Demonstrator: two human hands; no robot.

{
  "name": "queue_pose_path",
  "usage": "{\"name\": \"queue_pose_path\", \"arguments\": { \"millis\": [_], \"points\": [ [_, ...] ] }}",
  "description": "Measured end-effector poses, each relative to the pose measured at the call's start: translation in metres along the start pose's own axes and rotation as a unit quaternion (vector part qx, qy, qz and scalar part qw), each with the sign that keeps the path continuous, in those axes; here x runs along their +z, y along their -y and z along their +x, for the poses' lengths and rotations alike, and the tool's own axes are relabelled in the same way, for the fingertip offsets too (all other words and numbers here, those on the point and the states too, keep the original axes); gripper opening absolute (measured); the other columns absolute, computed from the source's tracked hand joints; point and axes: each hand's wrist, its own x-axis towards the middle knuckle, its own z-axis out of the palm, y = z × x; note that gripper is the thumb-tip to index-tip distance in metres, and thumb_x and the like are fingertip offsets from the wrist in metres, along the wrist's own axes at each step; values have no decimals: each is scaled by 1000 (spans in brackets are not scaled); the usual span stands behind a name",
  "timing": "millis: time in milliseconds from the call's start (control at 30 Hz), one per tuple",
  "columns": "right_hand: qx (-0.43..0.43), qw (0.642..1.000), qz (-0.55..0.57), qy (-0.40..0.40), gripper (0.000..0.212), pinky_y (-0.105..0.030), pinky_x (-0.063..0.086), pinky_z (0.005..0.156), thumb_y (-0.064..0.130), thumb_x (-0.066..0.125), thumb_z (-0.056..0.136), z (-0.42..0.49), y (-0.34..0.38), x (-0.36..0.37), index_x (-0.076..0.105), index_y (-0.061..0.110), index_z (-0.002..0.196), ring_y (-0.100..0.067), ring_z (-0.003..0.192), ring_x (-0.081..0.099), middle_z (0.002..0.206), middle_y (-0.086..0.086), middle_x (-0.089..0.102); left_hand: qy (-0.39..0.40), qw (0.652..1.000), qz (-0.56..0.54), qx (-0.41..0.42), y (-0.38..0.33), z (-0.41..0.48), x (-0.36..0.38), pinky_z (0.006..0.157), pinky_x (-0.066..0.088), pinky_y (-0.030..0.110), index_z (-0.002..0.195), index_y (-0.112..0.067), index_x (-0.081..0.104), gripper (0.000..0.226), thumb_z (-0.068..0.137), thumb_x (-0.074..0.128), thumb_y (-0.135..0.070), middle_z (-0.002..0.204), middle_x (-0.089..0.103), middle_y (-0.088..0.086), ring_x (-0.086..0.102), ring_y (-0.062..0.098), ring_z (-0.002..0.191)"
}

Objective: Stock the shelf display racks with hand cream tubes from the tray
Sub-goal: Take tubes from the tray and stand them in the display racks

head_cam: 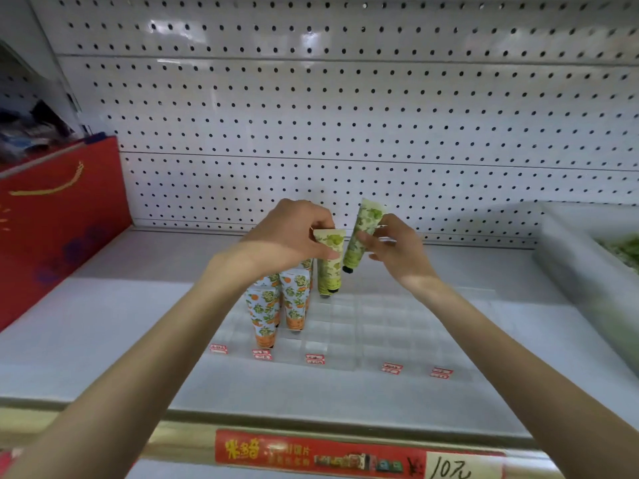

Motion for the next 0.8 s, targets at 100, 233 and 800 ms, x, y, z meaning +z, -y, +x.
{"name": "queue_pose_path", "arguments": {
  "millis": [100, 233, 800],
  "points": [
    [-2, 998, -47, 37, 13, -35, 52, 79, 30, 66, 86, -4, -5, 5, 54, 26, 84, -18, 83, 63, 88, 7, 61, 18, 999, 40, 0, -3, 3, 6, 71, 45, 29, 88, -12, 67, 18, 76, 76, -22, 89, 64, 2, 59, 18, 79],
    [4, 994, -93, 63, 23, -22, 47, 70, 31, 65, 86, -10, -10, 6, 58, 15, 102, -18, 86, 63, 99, 1, 63, -1, 988, 154, -2, -5, 3, 13, 81, 31, 28, 95, -23, 64, 26, 76, 73, -38, 81, 54, -13, 51, 15, 83],
    [-7, 988, -122, 90, 24, -6, 41, 59, 27, 65, 87, -19, -11, 7, 58, 14, 105, -9, 82, 60, 96, 5, 61, -27, 971, 236, -15, -1, 9, 13, 88, 22, 33, 99, -26, 65, 32, 74, 71, -46, 75, 47, -14, 44, 14, 78]
  ]
}}
